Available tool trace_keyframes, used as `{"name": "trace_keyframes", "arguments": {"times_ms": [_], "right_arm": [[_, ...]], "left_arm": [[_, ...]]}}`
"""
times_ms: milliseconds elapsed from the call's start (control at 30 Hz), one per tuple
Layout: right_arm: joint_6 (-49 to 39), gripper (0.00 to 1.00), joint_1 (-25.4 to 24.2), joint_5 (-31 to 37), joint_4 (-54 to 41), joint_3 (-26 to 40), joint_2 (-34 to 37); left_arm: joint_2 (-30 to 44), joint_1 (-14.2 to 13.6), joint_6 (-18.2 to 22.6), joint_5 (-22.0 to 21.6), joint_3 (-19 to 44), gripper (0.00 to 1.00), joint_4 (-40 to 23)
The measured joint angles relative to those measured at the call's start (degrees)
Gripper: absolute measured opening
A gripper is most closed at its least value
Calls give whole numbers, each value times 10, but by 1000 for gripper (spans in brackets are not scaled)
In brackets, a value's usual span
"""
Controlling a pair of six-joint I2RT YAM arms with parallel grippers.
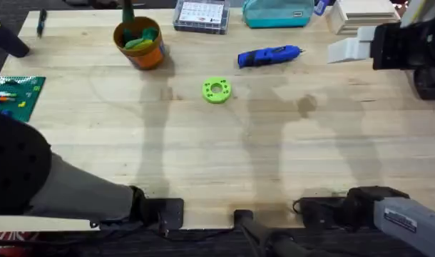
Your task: Pick up the gripper from the table and insert it into the empty holder that is missing its gripper. Then pick up a screw, insert it into the mounting hole, and use the screwdriver to tighten it. Finally, clean up the table by picking up the vegetable and placing it into the bucket.
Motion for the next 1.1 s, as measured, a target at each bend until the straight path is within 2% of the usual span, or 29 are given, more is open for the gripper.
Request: {"name": "trace_keyframes", "arguments": {"times_ms": [167,400,567,867,1100], "right_arm": [[0,993,0,0,0,0,0],[0,993,0,0,0,0,0],[0,994,0,0,0,0,0],[0,993,0,0,0,0,0],[0,993,0,0,0,0,0]], "left_arm": [[18,26,1,-1,0,28,38],[93,58,2,-1,0,28,79],[130,62,2,-2,0,28,115],[143,62,3,20,0,28,116],[144,62,6,23,0,391,111]]}}
